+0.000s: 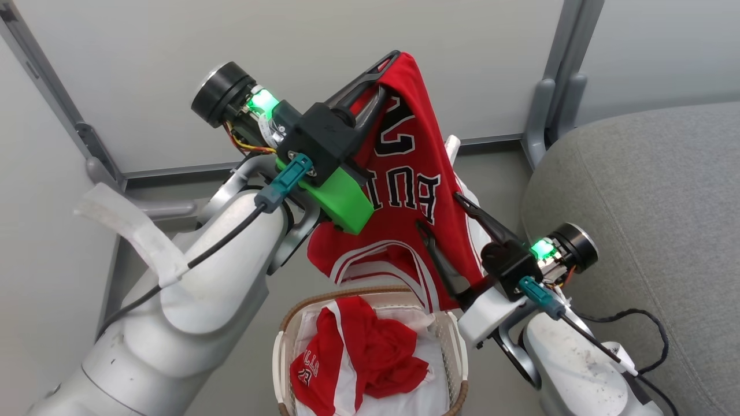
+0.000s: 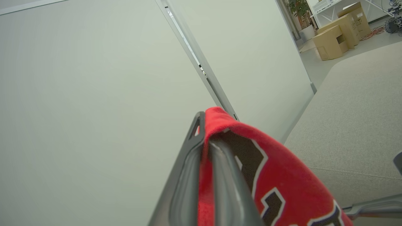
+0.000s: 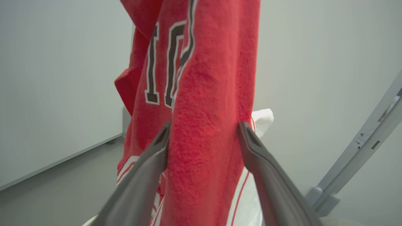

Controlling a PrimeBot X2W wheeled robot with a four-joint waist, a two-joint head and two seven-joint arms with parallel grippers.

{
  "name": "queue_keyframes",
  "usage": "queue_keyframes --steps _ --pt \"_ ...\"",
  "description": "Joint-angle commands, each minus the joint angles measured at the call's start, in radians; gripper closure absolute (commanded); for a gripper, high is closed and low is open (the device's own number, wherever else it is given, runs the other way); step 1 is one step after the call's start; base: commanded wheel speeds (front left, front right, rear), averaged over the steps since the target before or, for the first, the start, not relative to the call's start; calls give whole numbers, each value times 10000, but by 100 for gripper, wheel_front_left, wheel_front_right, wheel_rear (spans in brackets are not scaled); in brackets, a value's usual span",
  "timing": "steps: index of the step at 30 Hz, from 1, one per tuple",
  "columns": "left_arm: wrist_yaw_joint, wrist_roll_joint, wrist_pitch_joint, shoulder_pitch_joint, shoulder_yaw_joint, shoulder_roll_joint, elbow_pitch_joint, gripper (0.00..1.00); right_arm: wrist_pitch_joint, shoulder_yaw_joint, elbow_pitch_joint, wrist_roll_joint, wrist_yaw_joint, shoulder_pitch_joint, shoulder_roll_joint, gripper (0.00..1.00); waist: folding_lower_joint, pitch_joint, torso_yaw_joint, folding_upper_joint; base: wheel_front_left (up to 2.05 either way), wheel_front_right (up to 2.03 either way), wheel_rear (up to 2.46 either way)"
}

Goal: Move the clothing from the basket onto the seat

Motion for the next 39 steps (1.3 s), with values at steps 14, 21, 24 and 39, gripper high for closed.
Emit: queue_keyframes --steps 14,21,24,39 --pt "471 -569 155 936 236 256 -438 100 -48 630 1729 815 -10 -822 -41 100 1 -12 163 0 0 0 0" --pt "993 -1352 -262 2428 730 377 -441 64 -48 -137 1635 745 -10 -840 -38 100 1 82 6 0 0 0 0" --pt "1124 -1762 -450 3156 806 283 -338 0 -48 -493 1567 666 -10 -830 -38 100 1 124 -54 0 0 0 0" --pt "1227 -2481 -1234 5408 461 -186 511 0 -49 -2206 1415 -185 -10 -787 -292 100 1 390 -231 0 0 0 0"
